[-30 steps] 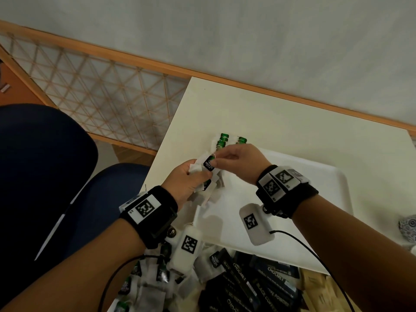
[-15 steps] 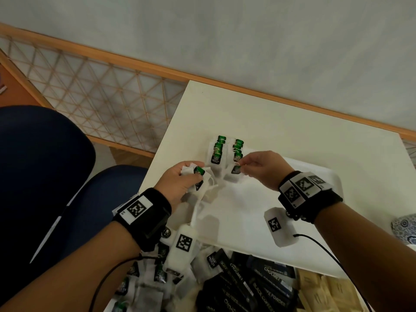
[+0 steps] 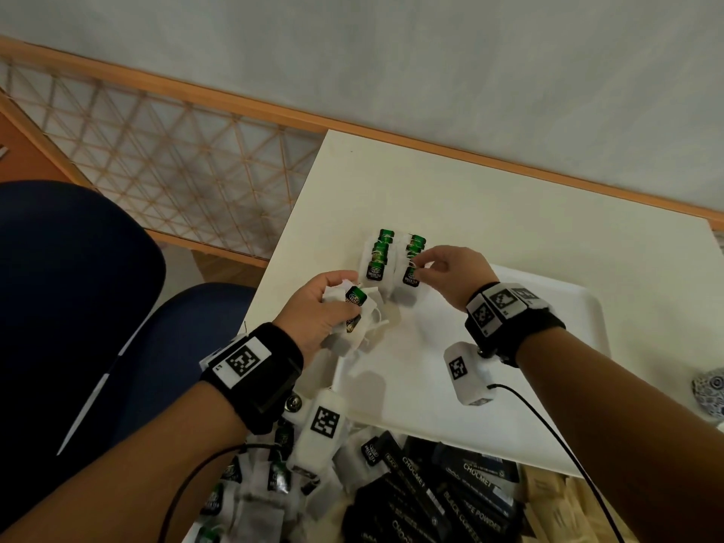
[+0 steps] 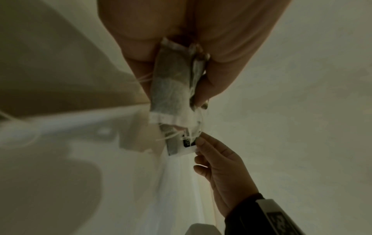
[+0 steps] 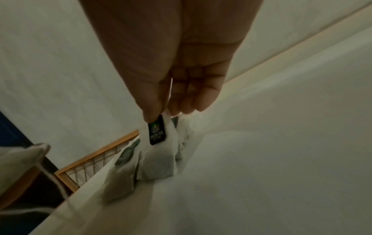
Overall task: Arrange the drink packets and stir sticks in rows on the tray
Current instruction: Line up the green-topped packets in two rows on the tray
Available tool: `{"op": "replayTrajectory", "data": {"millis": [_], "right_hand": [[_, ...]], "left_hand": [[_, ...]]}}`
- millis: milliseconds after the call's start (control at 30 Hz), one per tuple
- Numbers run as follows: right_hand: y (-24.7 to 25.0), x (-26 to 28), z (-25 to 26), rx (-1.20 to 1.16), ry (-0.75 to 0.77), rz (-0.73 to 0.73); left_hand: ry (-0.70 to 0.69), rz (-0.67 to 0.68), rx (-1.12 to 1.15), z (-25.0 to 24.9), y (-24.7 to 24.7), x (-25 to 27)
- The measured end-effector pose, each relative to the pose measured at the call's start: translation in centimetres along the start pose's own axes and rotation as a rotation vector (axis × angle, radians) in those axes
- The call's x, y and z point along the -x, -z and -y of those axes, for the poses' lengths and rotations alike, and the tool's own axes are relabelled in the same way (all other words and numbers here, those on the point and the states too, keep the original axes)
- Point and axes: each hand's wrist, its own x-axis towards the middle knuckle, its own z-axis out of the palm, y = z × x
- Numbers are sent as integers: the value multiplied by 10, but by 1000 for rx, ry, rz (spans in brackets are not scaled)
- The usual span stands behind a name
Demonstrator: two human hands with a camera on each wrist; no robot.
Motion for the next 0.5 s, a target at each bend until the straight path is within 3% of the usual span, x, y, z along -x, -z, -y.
{"op": "replayTrajectory", "data": {"millis": [133, 333, 500], "right_hand": [[2, 10, 8, -108, 57, -108], [-11, 40, 28, -317, 58, 309], [-6, 45, 26, -533, 18, 266]], "left_hand": [[2, 29, 6, -1, -3, 2], [-25, 55, -11, -2, -10, 4], [7, 33, -8, -1, -11, 4]]}}
